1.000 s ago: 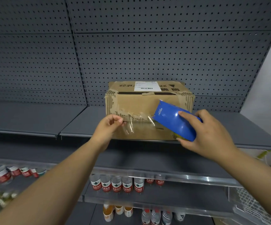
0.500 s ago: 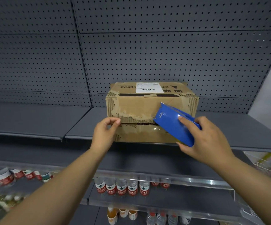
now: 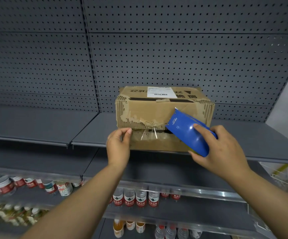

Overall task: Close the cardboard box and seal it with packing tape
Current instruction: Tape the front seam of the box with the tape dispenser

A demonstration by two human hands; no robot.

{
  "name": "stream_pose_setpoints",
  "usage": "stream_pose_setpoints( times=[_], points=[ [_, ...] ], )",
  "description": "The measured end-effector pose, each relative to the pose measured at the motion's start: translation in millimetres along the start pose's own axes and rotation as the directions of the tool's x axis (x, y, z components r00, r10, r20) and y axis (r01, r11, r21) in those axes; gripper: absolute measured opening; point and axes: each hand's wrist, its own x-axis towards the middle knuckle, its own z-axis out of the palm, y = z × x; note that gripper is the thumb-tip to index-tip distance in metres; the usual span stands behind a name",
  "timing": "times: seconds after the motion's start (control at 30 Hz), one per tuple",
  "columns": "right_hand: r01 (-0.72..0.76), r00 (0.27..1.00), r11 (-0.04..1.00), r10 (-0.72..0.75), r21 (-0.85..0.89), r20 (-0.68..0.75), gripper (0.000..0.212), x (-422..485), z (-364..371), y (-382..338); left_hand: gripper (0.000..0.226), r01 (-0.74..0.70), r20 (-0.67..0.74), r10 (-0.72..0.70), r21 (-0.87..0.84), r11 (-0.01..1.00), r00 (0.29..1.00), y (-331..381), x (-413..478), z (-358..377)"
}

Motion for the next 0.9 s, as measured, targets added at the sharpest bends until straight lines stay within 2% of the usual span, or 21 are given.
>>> stream_pose_setpoints(
  times=[0.07,0.1,0.2,0.37,0.57,0.9],
  points=[
    [0.000,1.000,1.000,0.000,0.004,-0.003,0.081,-0.3,0.1,-0.3,0.016,-0.014,-0.040,0.020,0.139,0.990,0.999,1.6,-1.1,-0.2],
    [-0.003,1.000,1.000,0.003,0.009,-0.006,0.082,-0.7,0.2,-0.3,0.016,-0.023,-0.033,0.029,0.151,0.988,0.999,1.8,-1.3,-0.6],
    [-0.038,0.999,0.998,0.039,0.044,-0.014,0.081,-0.9,-0.4,-0.6,0.014,-0.045,0.036,0.043,0.051,0.998,0.998,-3.9,0.2,-2.0],
    [-0.084,0.996,0.995,0.083,0.062,0.018,0.080,0.0,-5.9,-0.9,0.010,0.010,0.108,-0.007,-0.024,1.000,0.994,-4.0,7.6,-7.0],
    [-0.062,0.997,0.998,0.061,0.028,0.038,0.079,-0.1,-5.7,-0.7,0.013,0.027,0.135,-0.022,-0.036,0.999,0.991,-2.9,12.8,-9.7],
    [-0.072,0.997,0.997,0.071,0.039,0.043,0.079,2.7,-3.7,-3.0,0.011,-0.092,0.178,0.080,0.059,0.994,0.981,8.2,30.1,-19.1]
  ],
)
